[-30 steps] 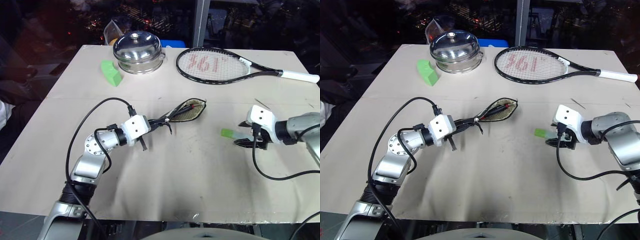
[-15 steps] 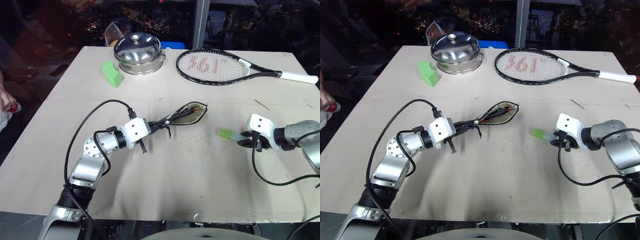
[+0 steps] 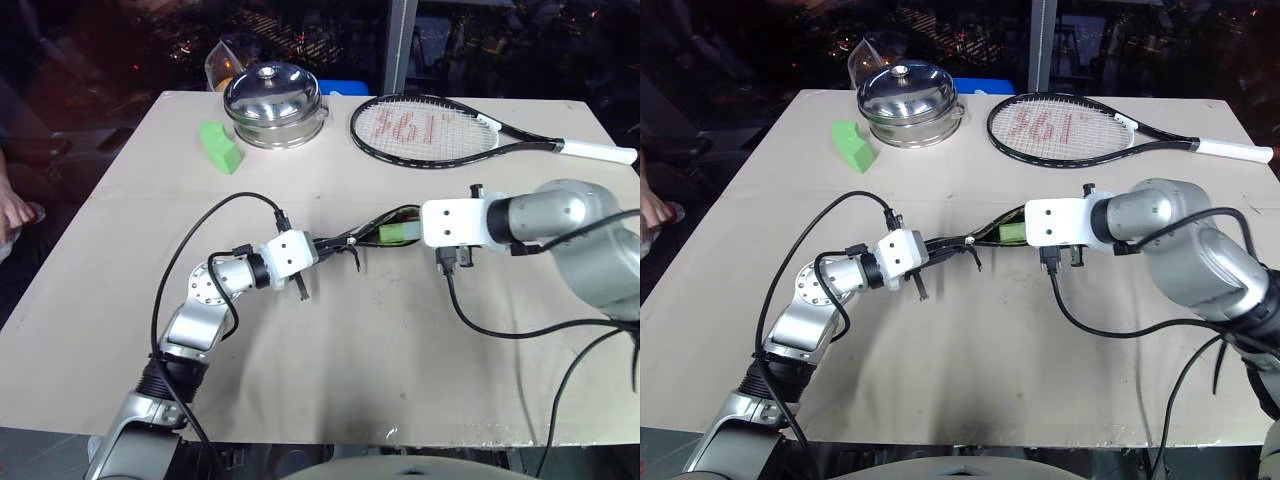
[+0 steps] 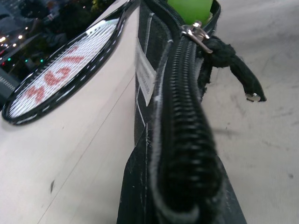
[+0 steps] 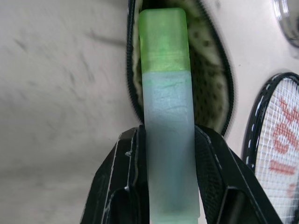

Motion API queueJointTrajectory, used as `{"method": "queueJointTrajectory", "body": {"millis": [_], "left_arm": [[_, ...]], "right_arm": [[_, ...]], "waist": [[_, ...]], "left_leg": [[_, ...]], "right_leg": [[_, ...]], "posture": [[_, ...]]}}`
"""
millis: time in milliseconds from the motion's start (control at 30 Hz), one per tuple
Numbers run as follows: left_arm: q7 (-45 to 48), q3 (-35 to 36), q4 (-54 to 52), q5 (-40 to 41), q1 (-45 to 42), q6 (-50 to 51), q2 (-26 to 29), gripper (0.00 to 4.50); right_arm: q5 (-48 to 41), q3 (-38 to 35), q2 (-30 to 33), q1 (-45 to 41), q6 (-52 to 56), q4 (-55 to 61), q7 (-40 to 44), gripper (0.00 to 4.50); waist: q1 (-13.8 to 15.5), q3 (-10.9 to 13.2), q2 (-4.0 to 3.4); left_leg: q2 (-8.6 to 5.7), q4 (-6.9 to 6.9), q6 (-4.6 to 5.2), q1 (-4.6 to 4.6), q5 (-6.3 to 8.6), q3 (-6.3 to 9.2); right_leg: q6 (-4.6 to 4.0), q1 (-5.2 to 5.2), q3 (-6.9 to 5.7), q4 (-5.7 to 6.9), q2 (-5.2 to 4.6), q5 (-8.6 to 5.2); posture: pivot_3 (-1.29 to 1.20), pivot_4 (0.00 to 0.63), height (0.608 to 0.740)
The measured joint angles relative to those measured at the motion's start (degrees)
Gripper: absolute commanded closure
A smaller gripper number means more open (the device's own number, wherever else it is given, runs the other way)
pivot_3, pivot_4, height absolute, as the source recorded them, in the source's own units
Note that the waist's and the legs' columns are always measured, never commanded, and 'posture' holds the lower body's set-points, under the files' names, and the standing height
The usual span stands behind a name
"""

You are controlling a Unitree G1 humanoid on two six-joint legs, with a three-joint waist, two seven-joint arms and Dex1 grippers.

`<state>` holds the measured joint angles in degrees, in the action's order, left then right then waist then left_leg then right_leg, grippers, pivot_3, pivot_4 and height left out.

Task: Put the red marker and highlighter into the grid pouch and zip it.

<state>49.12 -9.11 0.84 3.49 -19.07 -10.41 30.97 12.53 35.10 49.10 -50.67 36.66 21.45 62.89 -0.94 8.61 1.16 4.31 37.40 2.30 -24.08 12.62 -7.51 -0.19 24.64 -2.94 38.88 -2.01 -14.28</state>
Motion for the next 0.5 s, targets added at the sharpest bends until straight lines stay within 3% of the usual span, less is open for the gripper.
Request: {"method": "queueJointTrajectory", "body": {"millis": [167,200,333,500], "left_arm": [[-0.4,-0.46,-0.26,-1.12,-0.01,-0.05,-0.63,4.5],[-0.57,-0.45,-0.27,-1.17,-0.03,-0.02,-0.75,4.5],[-1.75,-0.65,-1.24,-1.22,0.15,1.55,-2.21,4.5],[-3.19,-0.07,-2.66,-1.03,1.51,3.27,-2.02,4.5]], "right_arm": [[4.47,5.56,-9.48,-4.93,-4.04,-9.6,1.65,3.75],[4.74,5.59,-10.62,-5.25,-4.62,-11.21,1.85,2.73],[2.19,4.11,-14.64,-5.31,-7.35,-13.91,2.98,1.05],[-9.87,-13.49,-10.63,-1.15,5.35,-8.73,5.94,1.05]], "waist": [[0.12,0.0,-0.01],[0.18,0.0,0.0],[0.39,0.0,0.0],[0.92,0.0,0.0]], "left_leg": [[0.04,0.0,-0.02,0.01,-0.01,-0.06],[0.03,0.0,-0.02,0.0,-0.01,-0.06],[0.0,0.07,-0.04,-0.16,-0.03,0.03],[-0.04,0.12,-0.15,-0.33,-0.1,0.22]], "right_leg": [[0.0,0.03,-0.1,0.04,0.13,0.0],[0.0,0.03,-0.13,0.04,0.14,0.01],[0.02,0.03,-0.23,0.01,0.06,0.02],[0.02,0.05,-0.32,-0.03,-0.04,0.03]], "posture": [[0.0,0.15,0.74],[0.0,0.15,0.74],[0.0,0.15,0.74],[0.0,0.15,0.74]]}}
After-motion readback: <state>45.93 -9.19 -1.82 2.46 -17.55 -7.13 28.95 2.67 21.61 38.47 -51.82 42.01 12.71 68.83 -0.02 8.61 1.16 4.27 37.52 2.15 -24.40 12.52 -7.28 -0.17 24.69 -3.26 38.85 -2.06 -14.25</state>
